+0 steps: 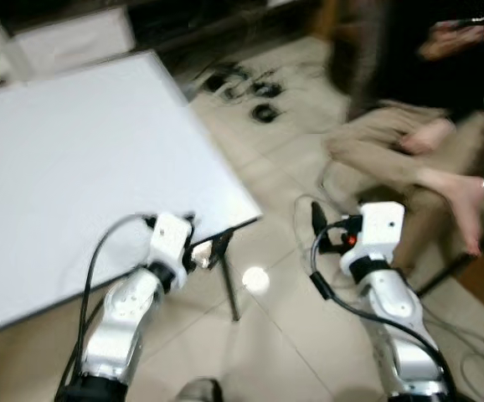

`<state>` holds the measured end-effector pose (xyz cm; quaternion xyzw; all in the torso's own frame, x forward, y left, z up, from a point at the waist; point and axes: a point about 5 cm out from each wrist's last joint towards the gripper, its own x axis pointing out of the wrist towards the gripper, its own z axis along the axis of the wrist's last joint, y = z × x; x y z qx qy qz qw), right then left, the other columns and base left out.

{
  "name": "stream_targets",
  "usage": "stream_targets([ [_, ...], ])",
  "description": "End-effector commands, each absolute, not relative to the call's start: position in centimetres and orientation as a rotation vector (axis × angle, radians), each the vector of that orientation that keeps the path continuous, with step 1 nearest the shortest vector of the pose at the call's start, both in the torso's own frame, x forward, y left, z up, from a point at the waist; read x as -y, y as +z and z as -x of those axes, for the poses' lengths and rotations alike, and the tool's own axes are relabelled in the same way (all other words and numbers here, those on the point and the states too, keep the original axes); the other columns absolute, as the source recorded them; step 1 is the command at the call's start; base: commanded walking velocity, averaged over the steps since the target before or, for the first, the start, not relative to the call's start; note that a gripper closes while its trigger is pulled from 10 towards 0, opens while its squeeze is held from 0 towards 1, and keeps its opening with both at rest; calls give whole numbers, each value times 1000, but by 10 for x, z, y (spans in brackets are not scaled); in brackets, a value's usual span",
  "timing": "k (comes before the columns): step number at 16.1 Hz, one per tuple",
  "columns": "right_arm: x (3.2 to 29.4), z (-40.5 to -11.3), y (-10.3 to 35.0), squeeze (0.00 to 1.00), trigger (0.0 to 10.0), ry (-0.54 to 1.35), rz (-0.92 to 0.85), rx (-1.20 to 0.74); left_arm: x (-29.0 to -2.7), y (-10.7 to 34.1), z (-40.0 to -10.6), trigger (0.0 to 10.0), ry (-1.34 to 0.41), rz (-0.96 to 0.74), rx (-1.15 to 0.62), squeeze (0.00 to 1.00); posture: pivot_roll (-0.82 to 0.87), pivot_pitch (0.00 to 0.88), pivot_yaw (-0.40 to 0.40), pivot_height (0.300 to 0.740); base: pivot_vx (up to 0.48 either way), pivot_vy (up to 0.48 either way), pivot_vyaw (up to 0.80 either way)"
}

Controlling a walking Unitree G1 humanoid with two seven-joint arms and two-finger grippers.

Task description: Picking trash to rubbish bin

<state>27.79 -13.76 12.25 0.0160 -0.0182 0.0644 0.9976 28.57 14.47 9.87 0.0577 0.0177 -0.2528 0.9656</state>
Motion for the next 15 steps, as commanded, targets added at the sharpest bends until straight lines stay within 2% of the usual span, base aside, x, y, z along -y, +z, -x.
stream_targets([
  [1,137,-276,124,0,10000,135,-31,45,-144,106,-285,10000,-506,-108,-6,0,-23,138,48,740,0,0,756],
  [5,142,-275,129,0,10000,128,-19,61,-142,137,-292,10000,-442,-101,117,0,-26,139,46,740,0,0,756],
  [12,144,-275,127,0,10000,123,-18,51,-148,130,-295,10000,-377,-79,55,0,-29,140,42,740,0,0,755],
  [14,145,-275,126,0,10000,105,-26,41,-149,129,-297,10000,-368,-78,40,0,-29,140,41,740,0,0,0],
  [15,147,-276,125,0,10000,89,-36,36,-149,130,-298,10000,-368,-78,36,0,-29,140,41,740,0,480,0],
])
